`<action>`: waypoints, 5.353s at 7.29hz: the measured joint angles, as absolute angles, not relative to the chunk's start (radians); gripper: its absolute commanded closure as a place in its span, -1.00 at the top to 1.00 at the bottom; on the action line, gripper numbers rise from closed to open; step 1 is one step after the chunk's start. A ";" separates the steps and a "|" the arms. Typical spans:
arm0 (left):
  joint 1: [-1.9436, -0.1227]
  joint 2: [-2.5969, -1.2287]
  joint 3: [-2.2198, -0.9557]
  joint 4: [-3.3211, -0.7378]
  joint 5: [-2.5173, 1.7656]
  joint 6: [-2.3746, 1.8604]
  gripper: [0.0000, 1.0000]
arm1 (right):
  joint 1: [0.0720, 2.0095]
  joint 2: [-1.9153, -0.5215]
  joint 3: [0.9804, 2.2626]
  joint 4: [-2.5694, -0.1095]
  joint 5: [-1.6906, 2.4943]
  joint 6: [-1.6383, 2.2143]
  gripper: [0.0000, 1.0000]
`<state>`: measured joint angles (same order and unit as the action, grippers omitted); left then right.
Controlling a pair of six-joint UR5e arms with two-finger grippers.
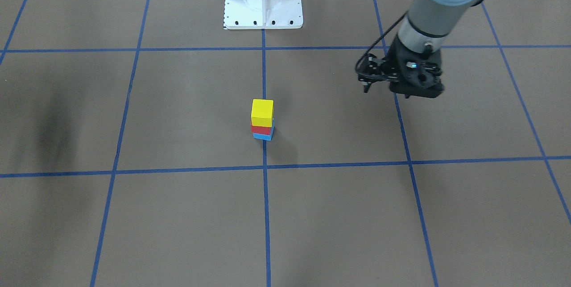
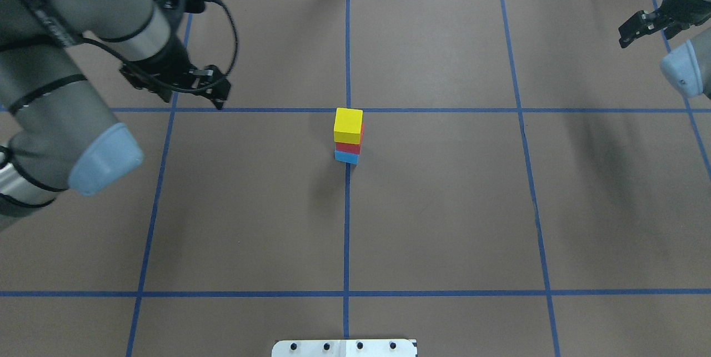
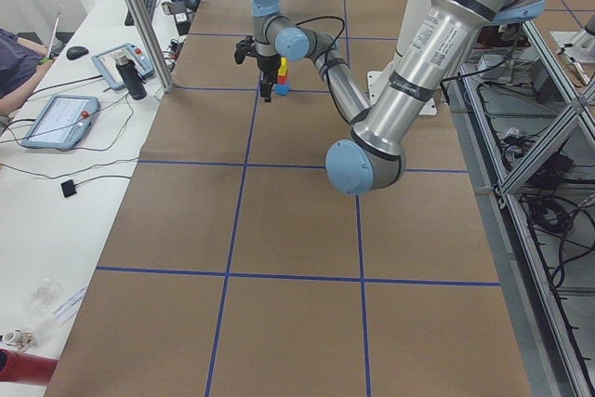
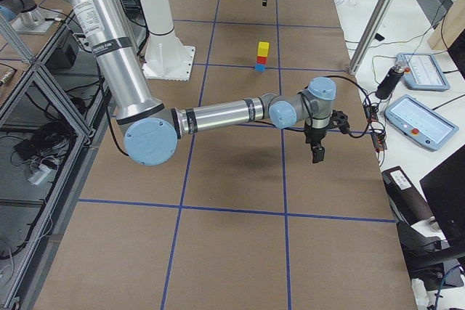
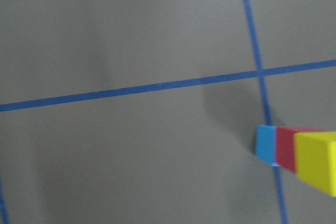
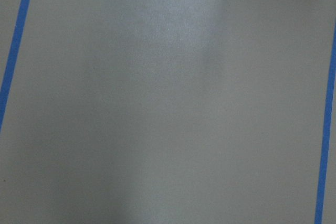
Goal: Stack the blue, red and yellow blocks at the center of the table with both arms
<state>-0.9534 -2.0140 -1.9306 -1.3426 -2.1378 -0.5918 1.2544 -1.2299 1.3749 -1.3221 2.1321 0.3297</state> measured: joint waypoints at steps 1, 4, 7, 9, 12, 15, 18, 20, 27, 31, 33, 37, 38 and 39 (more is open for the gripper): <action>-1.060 -1.913 -1.918 -1.351 -2.141 -0.383 0.99 | 1.262 -1.257 1.364 -1.286 2.136 0.330 0.98; -1.367 -1.720 -1.847 -1.357 -2.218 -0.013 0.99 | 1.378 -1.324 1.359 -1.277 2.309 0.298 0.99; -1.540 -1.682 -1.663 -1.390 -2.258 0.202 0.99 | 1.506 -1.439 1.412 -1.308 2.375 0.180 0.99; -1.574 -1.680 -1.565 -1.477 -2.257 0.213 0.99 | 1.525 -1.546 1.514 -1.327 2.386 0.171 0.99; -1.591 -1.680 -1.485 -1.532 -2.259 0.213 0.99 | 1.542 -1.640 1.592 -1.327 2.410 0.170 0.99; -1.593 -1.679 -1.442 -1.556 -2.261 0.195 0.99 | 1.550 -1.679 1.610 -1.319 2.414 0.170 0.99; -1.591 -1.600 -1.552 -1.606 -2.291 0.028 0.99 | 1.550 -1.692 1.602 -1.318 2.406 0.170 0.99; -1.587 -1.559 -1.613 -1.621 -2.313 -0.044 0.99 | 1.549 -1.693 1.600 -1.320 2.404 0.171 0.99; -1.579 -1.557 -1.629 -1.623 -2.317 -0.082 0.99 | 1.578 -1.690 1.620 -1.335 2.412 0.172 0.99; -1.578 -1.556 -1.629 -1.623 -2.317 -0.080 0.99 | 1.559 -1.699 1.739 -1.514 2.381 0.151 0.99; -1.578 -1.555 -1.629 -1.623 -2.318 -0.080 0.99 | 1.549 -1.699 1.746 -1.540 2.326 0.107 0.99; -1.577 -1.554 -1.629 -1.622 -2.317 -0.080 0.99 | 1.574 -1.696 1.749 -1.582 2.315 0.073 0.99; -1.577 -1.554 -1.628 -1.623 -2.317 -0.080 0.99 | 1.575 -1.696 1.747 -1.582 2.315 0.072 0.99; -1.577 -1.555 -1.628 -1.623 -2.317 -0.080 0.99 | 1.575 -1.693 1.745 -1.582 2.314 0.072 0.99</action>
